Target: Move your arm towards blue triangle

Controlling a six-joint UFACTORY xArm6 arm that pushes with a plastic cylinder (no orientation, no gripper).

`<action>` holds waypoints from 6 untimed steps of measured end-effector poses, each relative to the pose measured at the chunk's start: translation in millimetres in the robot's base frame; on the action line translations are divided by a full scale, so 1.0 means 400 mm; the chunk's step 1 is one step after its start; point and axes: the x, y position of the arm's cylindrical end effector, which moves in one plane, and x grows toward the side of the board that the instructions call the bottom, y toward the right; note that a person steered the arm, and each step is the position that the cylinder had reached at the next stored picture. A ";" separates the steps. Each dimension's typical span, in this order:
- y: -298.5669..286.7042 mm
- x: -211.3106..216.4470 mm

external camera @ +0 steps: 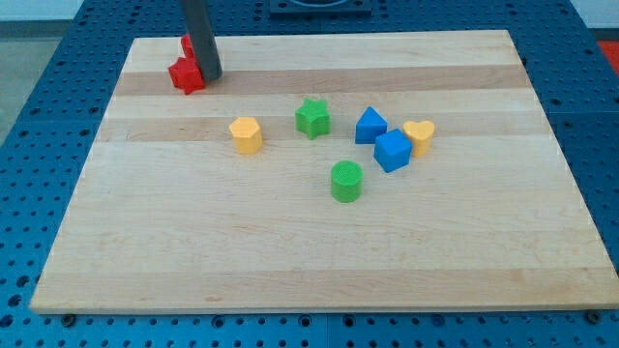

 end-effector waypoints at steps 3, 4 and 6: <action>0.404 0.058; 0.529 0.108; 0.550 0.327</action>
